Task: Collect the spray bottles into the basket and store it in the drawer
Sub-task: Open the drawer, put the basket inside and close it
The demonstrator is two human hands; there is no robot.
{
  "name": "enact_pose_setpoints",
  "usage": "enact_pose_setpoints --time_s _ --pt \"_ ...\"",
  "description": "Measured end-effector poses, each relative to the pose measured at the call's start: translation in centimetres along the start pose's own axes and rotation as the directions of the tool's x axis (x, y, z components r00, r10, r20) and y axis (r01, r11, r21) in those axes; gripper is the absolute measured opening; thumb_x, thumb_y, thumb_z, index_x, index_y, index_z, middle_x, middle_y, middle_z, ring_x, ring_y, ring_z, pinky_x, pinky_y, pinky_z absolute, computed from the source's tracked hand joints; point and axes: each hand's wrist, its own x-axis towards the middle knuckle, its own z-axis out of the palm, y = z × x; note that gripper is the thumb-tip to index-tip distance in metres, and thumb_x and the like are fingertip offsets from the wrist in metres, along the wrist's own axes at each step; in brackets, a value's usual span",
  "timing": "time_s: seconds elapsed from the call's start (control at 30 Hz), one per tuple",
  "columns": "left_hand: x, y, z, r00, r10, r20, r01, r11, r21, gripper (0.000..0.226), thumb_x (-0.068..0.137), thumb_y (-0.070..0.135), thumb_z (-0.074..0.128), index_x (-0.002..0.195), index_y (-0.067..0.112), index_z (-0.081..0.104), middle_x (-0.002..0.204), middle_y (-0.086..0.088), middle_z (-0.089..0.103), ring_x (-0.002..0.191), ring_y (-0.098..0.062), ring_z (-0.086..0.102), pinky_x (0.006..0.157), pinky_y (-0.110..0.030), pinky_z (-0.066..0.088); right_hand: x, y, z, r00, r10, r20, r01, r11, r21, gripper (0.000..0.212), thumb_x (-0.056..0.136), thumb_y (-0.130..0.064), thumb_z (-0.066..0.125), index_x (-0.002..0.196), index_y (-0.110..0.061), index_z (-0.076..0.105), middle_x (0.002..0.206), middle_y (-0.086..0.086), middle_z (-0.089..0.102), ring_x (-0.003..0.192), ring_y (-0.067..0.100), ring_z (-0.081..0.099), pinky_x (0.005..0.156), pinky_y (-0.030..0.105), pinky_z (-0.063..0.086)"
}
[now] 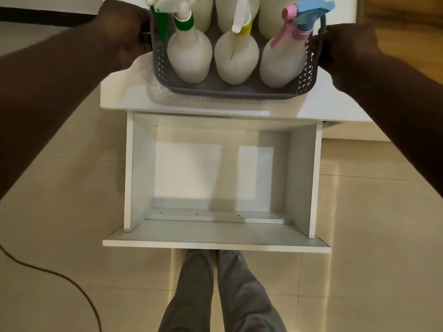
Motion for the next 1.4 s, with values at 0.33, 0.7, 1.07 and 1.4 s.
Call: enact_pose_setpoints --time_s 0.33,0.7,1.07,1.4 --pt "-1.5 -2.1 -0.1 0.999 0.054 0.000 -0.054 0.998 -0.020 0.043 0.106 0.008 0.032 0.139 -0.004 0.057 0.107 -0.010 0.064 0.088 -0.013 0.066 0.097 -0.032 0.060 -1.9 2.5 -2.1 0.997 -0.020 0.069 0.021 1.000 -0.008 0.021 0.102 0.003 0.054 0.113 0.002 0.071 0.097 0.014 0.076 0.077 0.015 0.079 0.076 0.024 0.062" --pt "-10.2 -9.1 -2.2 0.999 -0.037 -0.039 0.033 0.993 -0.109 0.025 0.099 0.003 0.063 0.123 -0.003 0.069 0.125 -0.025 0.070 0.118 -0.039 0.069 0.105 -0.049 0.056 -13.0 10.2 -5.6 0.994 0.074 0.086 -0.081 0.993 0.080 0.026 0.095 0.006 0.061 0.110 -0.007 0.078 0.103 0.015 0.081 0.091 0.022 0.077 0.088 0.031 0.063" --pt "-18.6 -18.1 -4.8 0.979 -0.199 -0.053 0.190 0.972 -0.135 0.029 0.103 0.007 0.058 0.129 0.001 0.070 0.111 -0.018 0.079 0.099 -0.027 0.076 0.088 -0.033 0.065 -21.2 16.4 -5.9 0.991 0.115 0.061 -0.115 0.993 -0.011 0.023 0.100 -0.009 0.068 0.105 -0.028 0.079 0.101 -0.001 0.083 0.096 0.010 0.077 0.086 0.023 0.062" --pt "-15.4 -24.9 -2.8 0.956 -0.290 -0.054 0.281 0.952 -0.124 0.023 0.101 0.005 0.063 0.105 0.020 0.079 0.095 0.001 0.083 0.095 -0.019 0.077 0.082 -0.024 0.064 -17.4 22.9 -3.3 0.980 0.190 0.056 -0.183 0.976 -0.115 0.022 0.102 -0.007 0.065 0.109 -0.024 0.077 0.095 -0.010 0.083 0.084 0.002 0.077 0.072 0.017 0.061"
